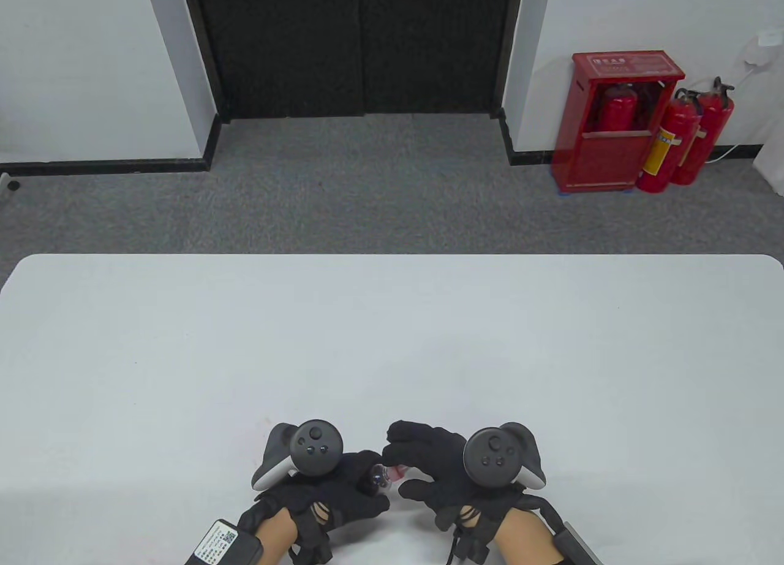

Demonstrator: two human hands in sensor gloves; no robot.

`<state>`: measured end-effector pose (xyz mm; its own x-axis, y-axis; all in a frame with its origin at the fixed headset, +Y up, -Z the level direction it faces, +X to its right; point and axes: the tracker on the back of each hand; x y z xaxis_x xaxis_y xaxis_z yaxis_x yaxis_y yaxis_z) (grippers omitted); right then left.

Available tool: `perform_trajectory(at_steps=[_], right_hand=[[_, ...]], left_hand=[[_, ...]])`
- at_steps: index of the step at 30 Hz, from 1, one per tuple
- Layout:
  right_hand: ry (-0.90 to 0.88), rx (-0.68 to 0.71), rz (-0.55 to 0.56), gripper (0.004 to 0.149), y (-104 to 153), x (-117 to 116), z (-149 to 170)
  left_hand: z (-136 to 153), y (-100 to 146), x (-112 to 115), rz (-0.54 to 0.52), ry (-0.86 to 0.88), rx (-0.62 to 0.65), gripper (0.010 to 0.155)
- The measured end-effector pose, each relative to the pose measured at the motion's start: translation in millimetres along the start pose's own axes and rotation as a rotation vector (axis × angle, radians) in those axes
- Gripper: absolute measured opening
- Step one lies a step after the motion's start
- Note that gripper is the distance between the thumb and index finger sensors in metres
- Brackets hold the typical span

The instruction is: Close soy sauce bottle by twisting cap

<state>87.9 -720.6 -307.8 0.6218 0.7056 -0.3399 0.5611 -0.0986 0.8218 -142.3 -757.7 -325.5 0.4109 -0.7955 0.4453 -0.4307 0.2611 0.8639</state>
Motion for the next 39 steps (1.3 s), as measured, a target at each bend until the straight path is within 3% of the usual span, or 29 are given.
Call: perform_trajectory(at_steps=[24, 39], right_hand=[[0.026, -0.092, -0.014, 0.056, -3.2, -3.9, 1.5], [0.029, -0.106, 0.039, 0.056, -2.1, -2.3, 1.5]], left_hand=[[-3.2, 0.2, 2.3, 0.004, -0.070, -0.004, 0.062], [-7.6, 1.7, 2.2, 0.001, -0.091, 0.007, 0.062]])
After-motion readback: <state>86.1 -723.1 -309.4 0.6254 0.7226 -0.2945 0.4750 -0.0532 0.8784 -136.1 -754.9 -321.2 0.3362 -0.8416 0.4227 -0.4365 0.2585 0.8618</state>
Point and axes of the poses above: the tracker on the back of each hand, its own z axis roughly to the little-finger side, its own y axis roughly from the fingertips to the wrist, x = y × z, and after that the axes turned 10 degrees about -x, right-handed
